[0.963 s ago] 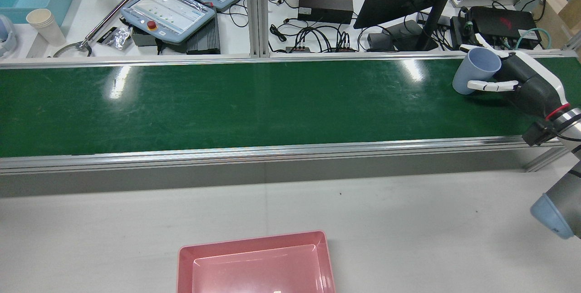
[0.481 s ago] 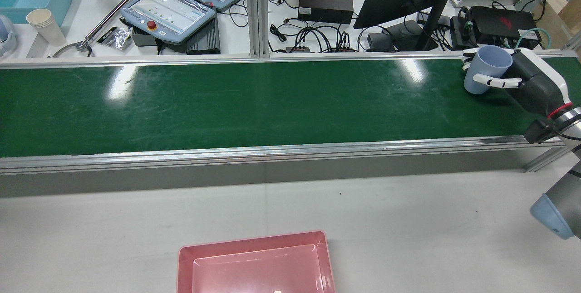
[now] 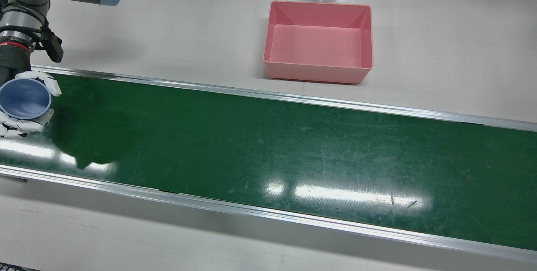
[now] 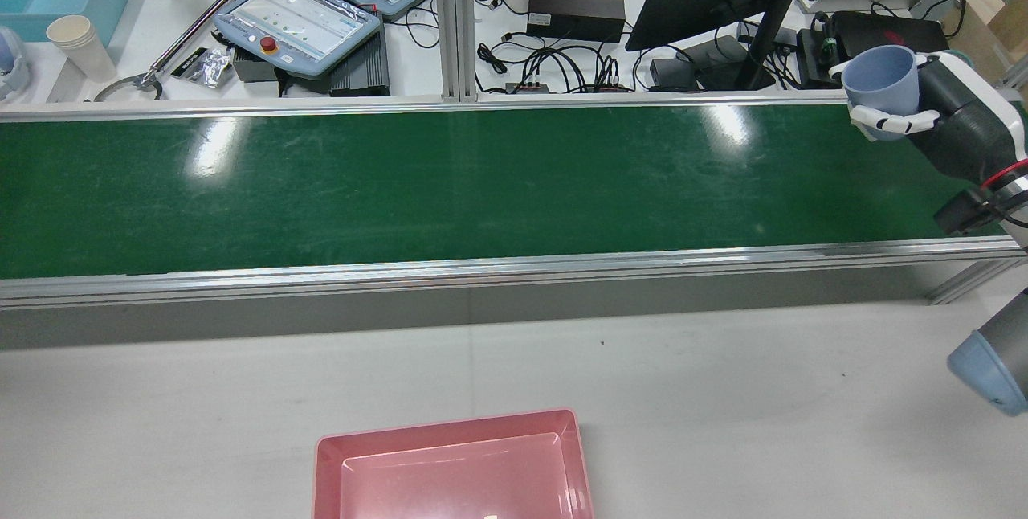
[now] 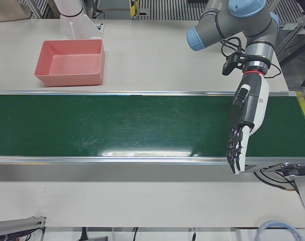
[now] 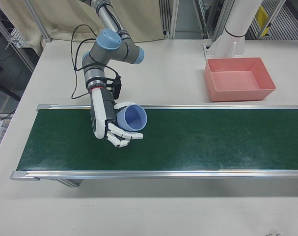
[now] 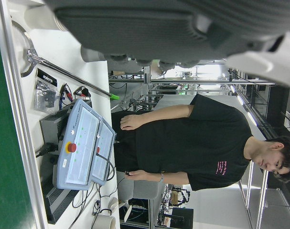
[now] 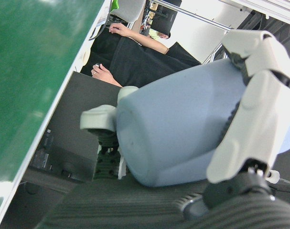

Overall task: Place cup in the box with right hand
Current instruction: 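Close the right hand fingers around the light blue cup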

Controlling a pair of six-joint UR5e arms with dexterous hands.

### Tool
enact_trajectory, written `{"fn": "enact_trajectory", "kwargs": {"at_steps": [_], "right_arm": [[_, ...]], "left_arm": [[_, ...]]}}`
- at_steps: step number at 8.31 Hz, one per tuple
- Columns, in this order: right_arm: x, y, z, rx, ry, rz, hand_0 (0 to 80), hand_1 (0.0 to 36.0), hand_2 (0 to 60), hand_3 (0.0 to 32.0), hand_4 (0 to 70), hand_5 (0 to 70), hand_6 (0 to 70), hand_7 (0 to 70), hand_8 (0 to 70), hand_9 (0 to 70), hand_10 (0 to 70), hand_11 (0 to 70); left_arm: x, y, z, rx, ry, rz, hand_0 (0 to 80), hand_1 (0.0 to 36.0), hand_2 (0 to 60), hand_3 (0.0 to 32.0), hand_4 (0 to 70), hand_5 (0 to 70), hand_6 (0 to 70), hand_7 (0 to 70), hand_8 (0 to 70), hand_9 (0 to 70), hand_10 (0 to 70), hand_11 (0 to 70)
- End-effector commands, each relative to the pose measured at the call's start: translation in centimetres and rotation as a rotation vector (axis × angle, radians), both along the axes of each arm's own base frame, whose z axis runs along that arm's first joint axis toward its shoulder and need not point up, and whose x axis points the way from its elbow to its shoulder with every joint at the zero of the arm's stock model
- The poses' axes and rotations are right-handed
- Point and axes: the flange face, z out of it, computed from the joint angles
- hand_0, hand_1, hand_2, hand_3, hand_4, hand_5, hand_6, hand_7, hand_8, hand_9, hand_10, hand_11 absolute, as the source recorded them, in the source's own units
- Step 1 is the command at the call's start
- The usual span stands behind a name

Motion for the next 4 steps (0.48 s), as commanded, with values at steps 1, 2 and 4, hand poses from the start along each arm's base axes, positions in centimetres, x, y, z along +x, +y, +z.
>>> {"fn": "enact_trajectory", "kwargs": {"at_steps": [1,2,4], "right_arm": [[0.8,0.7,-5.8,0.066,-0.022,0.007,49.6,36.0,60.0,0.0,69.4,17.6,37.3,70.0,67.8,70.0,60.3,70.0],[-0.6,1.4,-8.2,0.112,-0.026,-0.017,50.1,36.0,60.0,0.0,70.0,17.6,37.4,70.0,67.3,70.0,59.4,70.0],[-5.2,3.9,-17.0,0.211,0.04,-0.078,50.1,36.0,60.0,0.0,69.3,17.3,36.9,70.0,66.8,70.0,58.4,70.0]], "left_arm": [[0.0,0.0,0.0,0.0,0.0,0.0,0.0,0.0,0.0,0.0,0.0,0.0,0.0,0.0,0.0,0.0,0.0,0.0],[0.0,0.0,0.1,-0.001,0.0,0.0,0.0,0.0,0.0,0.0,0.0,0.0,0.0,0.0,0.0,0.0,0.0,0.0],[0.0,0.0,0.0,0.0,0.0,0.0,0.0,0.0,0.0,0.0,0.0,0.0,0.0,0.0,0.0,0.0,0.0,0.0]]}}
